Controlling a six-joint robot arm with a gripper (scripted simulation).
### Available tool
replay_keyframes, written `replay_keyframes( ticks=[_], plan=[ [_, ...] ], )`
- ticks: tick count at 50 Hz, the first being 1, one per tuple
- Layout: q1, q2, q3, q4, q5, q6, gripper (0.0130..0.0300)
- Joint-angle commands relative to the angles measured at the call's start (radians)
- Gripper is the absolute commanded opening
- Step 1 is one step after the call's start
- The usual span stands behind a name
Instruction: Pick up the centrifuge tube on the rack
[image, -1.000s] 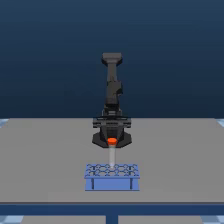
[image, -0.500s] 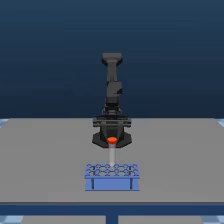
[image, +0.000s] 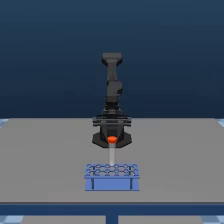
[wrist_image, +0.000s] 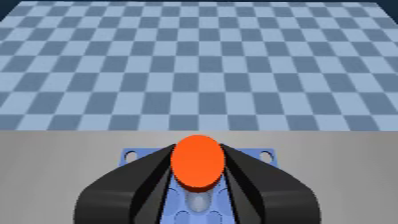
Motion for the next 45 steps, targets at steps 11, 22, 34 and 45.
replay_keyframes(
  ticks=[11,22,34,45],
  plan=[
    [0.0,-0.006,-0.007,0.038,0.013,-0.035,0.013],
    [0.0,-0.013,-0.015,0.045,0.028,-0.043,0.013],
    [0.0,-0.026,-0.031,0.045,0.057,-0.042,0.013],
    [0.0,-0.045,-0.06,0.047,0.105,-0.044,0.013]
  ],
)
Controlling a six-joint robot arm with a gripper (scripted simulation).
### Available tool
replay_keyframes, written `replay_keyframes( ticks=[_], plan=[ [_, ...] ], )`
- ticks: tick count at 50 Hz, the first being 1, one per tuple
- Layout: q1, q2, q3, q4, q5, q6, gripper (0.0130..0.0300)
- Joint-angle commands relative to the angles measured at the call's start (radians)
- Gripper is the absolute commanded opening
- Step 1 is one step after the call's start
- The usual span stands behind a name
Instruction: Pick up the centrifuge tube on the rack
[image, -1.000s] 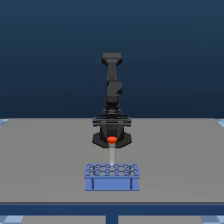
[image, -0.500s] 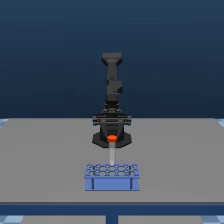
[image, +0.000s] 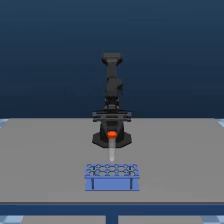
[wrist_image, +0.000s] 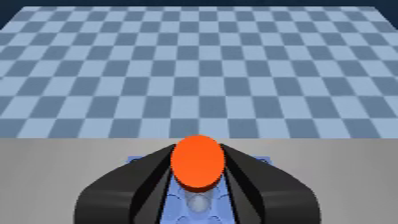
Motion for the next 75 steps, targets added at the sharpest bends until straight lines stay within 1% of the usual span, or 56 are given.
replay_keyframes(
  ticks=[1,2,3,4,6,7,8,9,11,14,75],
  plan=[
    [0.0,-0.009,-0.014,0.001,0.034,-0.001,0.013],
    [0.0,-0.014,-0.022,0.001,0.047,-0.002,0.013],
    [0.0,-0.014,-0.022,0.001,0.047,-0.002,0.013],
    [0.0,-0.018,-0.029,0.002,0.058,-0.002,0.013],
    [0.0,-0.018,-0.029,0.002,0.058,-0.002,0.013],
    [0.0,-0.021,-0.035,0.002,0.066,-0.002,0.013],
    [0.0,-0.021,-0.035,0.002,0.066,-0.002,0.013],
    [0.0,-0.024,-0.039,0.002,0.073,-0.002,0.013],
    [0.0,-0.024,-0.039,0.002,0.073,-0.002,0.013],
    [0.0,-0.026,-0.044,0.002,0.081,-0.002,0.013],
    [0.0,-0.027,-0.045,0.002,0.082,-0.002,0.013]
  ],
)
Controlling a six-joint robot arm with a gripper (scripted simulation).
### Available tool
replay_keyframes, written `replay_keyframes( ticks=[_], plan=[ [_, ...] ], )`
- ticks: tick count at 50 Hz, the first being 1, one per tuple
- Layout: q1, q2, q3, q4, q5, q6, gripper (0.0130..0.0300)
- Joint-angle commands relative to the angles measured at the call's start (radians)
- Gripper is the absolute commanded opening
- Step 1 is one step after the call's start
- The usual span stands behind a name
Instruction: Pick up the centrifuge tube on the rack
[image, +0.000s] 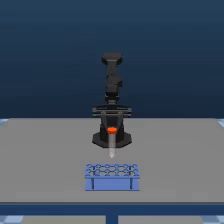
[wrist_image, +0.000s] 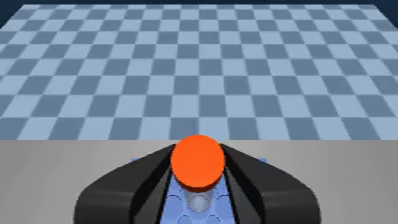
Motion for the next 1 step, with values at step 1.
replay_keyframes(
  ticks=[1],
  plan=[
    [0.0,0.0,-0.001,0.0,-0.002,0.0,0.013]
  ],
)
